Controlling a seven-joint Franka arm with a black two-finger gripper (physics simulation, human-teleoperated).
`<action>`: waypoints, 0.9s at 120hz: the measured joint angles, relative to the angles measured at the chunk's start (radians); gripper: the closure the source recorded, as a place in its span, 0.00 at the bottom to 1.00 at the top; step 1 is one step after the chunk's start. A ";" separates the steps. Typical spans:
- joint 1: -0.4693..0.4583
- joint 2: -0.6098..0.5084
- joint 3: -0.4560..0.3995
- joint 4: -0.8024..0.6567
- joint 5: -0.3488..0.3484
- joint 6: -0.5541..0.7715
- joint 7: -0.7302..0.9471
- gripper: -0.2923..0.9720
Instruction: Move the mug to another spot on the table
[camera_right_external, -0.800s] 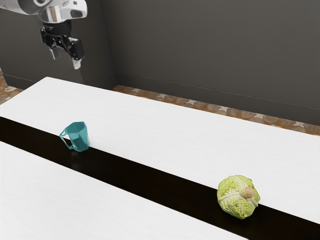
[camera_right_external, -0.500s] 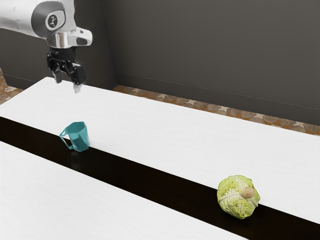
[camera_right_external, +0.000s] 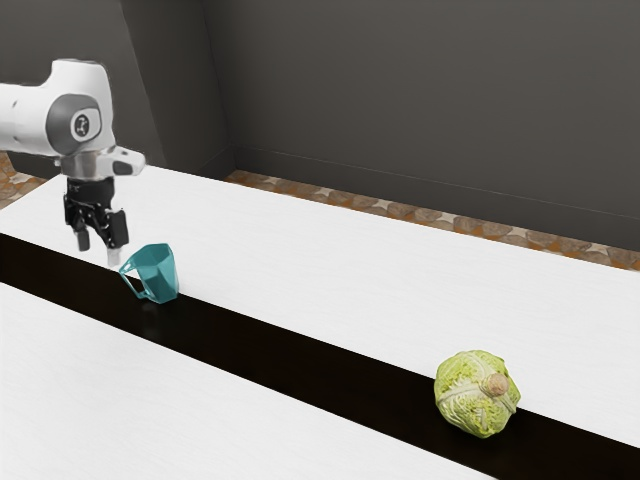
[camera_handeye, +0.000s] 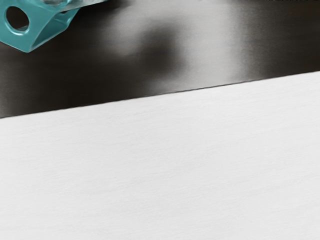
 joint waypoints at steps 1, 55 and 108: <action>0.001 0.005 0.003 0.000 -0.004 0.006 0.008 0.23; 0.070 0.221 0.022 0.008 -0.137 0.359 0.352 0.24; 0.105 0.308 0.022 0.017 -0.152 0.512 0.526 0.25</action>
